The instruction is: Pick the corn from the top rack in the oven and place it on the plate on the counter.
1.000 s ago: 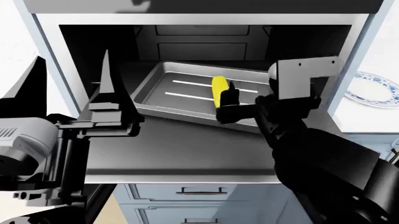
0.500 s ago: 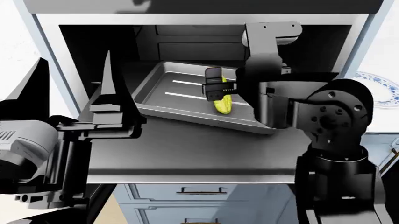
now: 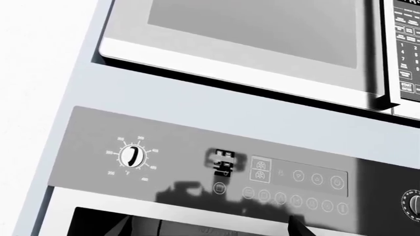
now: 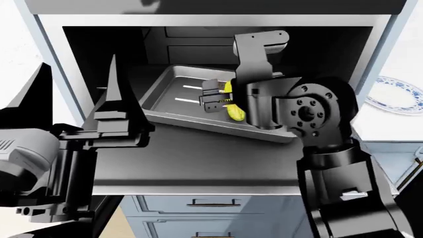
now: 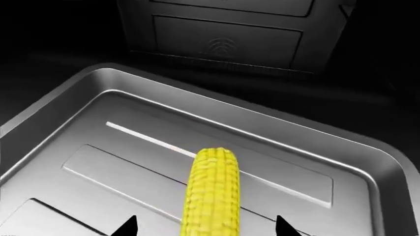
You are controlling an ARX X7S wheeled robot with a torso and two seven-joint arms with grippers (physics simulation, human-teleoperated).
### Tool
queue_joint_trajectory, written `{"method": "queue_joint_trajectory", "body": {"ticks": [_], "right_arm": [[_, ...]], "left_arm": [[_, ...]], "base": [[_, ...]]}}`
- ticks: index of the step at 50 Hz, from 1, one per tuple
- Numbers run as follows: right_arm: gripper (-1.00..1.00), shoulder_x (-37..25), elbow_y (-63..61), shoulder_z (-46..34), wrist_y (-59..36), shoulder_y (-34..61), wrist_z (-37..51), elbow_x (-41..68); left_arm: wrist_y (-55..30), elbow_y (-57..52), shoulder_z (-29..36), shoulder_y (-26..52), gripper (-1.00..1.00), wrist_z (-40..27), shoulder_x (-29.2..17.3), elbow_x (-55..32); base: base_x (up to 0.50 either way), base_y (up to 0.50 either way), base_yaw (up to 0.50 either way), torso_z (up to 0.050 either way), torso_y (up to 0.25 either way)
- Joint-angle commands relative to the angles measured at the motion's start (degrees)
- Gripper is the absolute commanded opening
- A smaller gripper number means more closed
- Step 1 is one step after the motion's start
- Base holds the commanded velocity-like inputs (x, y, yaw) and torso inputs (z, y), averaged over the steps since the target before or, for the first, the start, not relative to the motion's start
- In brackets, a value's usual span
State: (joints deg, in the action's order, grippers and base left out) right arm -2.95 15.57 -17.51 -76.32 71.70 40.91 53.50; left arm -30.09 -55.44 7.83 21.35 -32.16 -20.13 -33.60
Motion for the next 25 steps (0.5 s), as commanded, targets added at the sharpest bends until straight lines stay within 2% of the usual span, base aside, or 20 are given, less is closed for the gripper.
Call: {"method": "queue_joint_trajectory", "body": {"ticks": [1,25], "right_arm": [[1.0,-0.84,7.79,-5.88,7.57,0.69,-4.89,-3.91],[1.0,-1.2,0.33,-4.96,4.31,-3.39,0.12,1.6]], "left_arm": [[0.98,0.23,0.17,-0.6,1.0,-0.23,-0.32,-0.03],[1.93,0.8,1.37,-0.4,1.0,-0.78,-0.74,0.07]], "base": [[0.0,0.0,0.0,0.0,0.0],[0.0,0.0,0.0,0.0,0.0]]}}
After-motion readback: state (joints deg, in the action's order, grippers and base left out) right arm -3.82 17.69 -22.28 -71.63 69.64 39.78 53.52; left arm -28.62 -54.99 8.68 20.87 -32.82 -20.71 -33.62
